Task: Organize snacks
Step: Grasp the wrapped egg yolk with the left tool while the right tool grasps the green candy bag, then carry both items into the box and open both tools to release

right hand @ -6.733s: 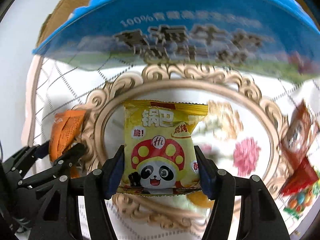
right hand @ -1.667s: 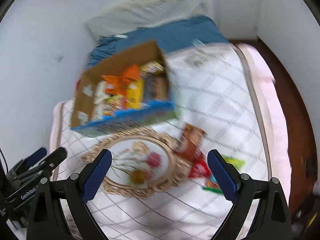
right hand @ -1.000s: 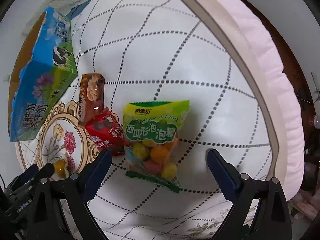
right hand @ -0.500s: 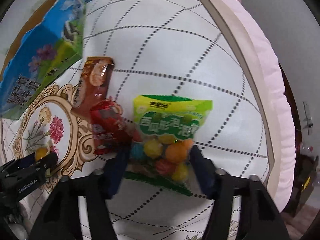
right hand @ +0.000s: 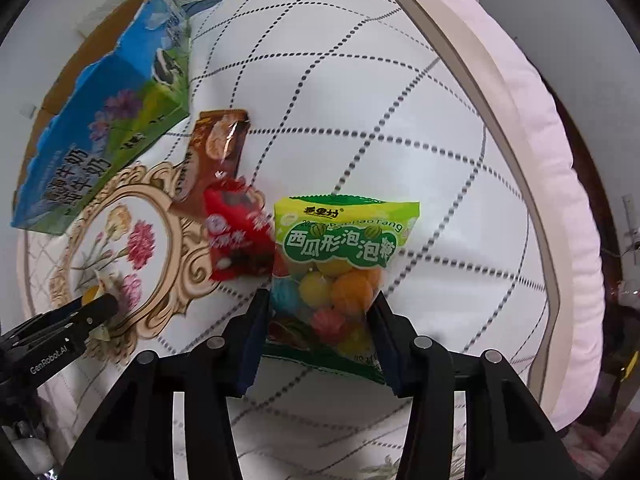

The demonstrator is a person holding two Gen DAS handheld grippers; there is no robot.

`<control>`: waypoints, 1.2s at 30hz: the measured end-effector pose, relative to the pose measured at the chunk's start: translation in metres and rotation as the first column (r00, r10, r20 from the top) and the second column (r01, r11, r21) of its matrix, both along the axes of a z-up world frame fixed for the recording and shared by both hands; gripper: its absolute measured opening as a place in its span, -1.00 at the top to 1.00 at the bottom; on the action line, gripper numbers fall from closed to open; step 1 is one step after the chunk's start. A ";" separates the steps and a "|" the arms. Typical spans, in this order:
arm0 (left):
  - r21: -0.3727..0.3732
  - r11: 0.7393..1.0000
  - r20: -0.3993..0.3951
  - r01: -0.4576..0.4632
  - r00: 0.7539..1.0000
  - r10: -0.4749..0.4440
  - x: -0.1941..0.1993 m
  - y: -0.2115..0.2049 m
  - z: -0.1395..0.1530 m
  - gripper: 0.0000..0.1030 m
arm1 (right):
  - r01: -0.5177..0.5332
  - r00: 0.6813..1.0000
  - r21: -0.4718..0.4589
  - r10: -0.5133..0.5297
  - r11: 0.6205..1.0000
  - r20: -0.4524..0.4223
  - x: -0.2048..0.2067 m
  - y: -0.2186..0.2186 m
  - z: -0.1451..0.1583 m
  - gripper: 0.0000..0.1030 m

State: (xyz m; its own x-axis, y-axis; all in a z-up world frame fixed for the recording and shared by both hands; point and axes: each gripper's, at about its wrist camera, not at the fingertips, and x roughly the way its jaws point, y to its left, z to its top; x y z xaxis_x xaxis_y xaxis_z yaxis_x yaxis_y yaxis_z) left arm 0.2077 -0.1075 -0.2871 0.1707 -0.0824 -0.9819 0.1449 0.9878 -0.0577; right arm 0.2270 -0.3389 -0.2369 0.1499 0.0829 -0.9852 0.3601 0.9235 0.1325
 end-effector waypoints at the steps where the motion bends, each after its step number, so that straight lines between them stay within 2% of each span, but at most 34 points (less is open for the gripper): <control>1: -0.007 1.000 0.001 0.001 1.000 -0.001 -0.003 0.000 0.003 0.13 | 0.004 1.000 0.024 -0.005 1.000 0.005 -0.003 0.000 0.003 0.01; 7: -0.050 0.999 -0.019 0.017 1.000 -0.018 -0.018 0.011 0.028 0.14 | -0.004 0.999 0.087 0.000 0.996 0.042 -0.020 0.000 0.022 0.01; 11: -0.098 0.995 0.009 0.012 1.000 -0.011 -0.022 0.021 0.055 0.14 | -0.034 0.995 0.127 0.022 0.991 0.093 -0.018 0.009 0.047 0.01; 14: -0.143 0.990 0.042 0.003 0.999 0.003 -0.011 0.030 0.081 0.14 | -0.070 0.990 0.154 0.049 0.986 0.134 -0.006 0.023 0.065 0.01; 19: -0.197 0.980 0.106 0.002 0.994 0.019 0.028 0.031 0.125 0.14 | -0.145 0.971 0.185 0.104 0.972 0.215 0.031 0.049 0.103 0.01; 21: -0.204 0.979 0.124 -0.006 0.992 0.031 0.047 0.035 0.135 0.14 | -0.172 0.962 0.193 0.123 0.966 0.242 0.060 0.063 0.112 0.01; 27: -0.193 0.980 0.159 -0.042 0.985 0.073 0.117 0.071 0.159 0.14 | -0.233 0.949 0.152 0.190 0.961 0.250 0.149 0.093 0.116 0.01; 32: -0.130 0.990 0.125 -0.056 0.990 0.072 0.187 0.105 0.150 0.14 | -0.248 0.956 0.103 0.226 0.963 0.188 0.220 0.111 0.094 0.01; 36: -0.074 0.994 0.074 -0.084 0.993 0.090 0.238 0.127 0.128 0.14 | -0.250 0.962 0.079 0.238 0.965 0.136 0.248 0.118 0.076 0.01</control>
State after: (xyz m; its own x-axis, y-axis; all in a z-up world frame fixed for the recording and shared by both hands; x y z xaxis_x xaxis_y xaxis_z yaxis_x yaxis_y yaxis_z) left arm 0.4453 0.0198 -0.1591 0.2554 -0.1321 -0.9578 0.0653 0.9907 -0.1193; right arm 0.4745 -0.2212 -0.1614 0.2339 0.2244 -0.9460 0.1006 0.9622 0.2531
